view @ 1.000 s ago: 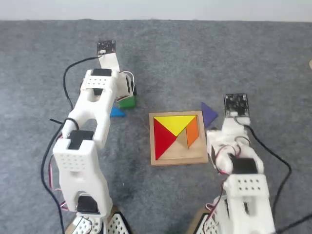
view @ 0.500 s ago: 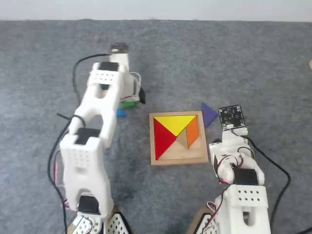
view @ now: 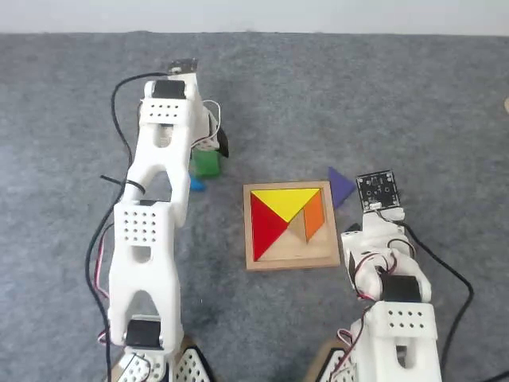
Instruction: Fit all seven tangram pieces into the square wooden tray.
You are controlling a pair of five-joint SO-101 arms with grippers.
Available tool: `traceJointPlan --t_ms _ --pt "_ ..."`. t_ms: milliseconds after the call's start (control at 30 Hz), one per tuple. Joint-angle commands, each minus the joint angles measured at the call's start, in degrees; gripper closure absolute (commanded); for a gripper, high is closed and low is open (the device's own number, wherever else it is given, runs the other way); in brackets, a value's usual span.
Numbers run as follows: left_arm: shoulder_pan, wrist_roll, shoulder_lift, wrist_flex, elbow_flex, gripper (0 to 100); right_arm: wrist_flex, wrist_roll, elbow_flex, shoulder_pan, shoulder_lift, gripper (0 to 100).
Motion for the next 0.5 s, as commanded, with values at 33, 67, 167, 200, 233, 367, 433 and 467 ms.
traceJointPlan --t_ms 33,67,167,200,233,367,433,467 --pt "1.8 0.7 2.3 1.7 -2.8 73 -1.3 0.8 -0.4 -0.4 -0.7 80.9" --pt "1.9 1.1 3.3 1.8 -2.8 73 -1.3 0.8 -0.4 -0.4 -0.7 80.9" --pt "1.8 1.5 4.7 2.6 -3.2 76 -1.3 0.8 -0.4 -0.4 -0.7 80.9" --pt "1.9 1.5 4.7 3.1 -3.6 77 -1.3 0.8 -0.4 -0.4 -0.7 80.9" --pt "2.1 1.5 4.8 3.3 -3.7 78 -1.3 0.8 -0.4 -0.4 -0.7 80.9" --pt "2.4 -0.3 4.8 3.3 -3.7 89 -1.3 0.8 -0.4 -0.4 -0.7 80.9" --pt "2.3 -0.7 4.8 3.4 -3.7 99 -1.3 0.7 -0.4 -0.4 -0.7 80.9" --pt "2.4 -1.3 4.8 3.4 -3.7 99 -1.3 0.7 -0.4 -0.4 -0.7 80.9"
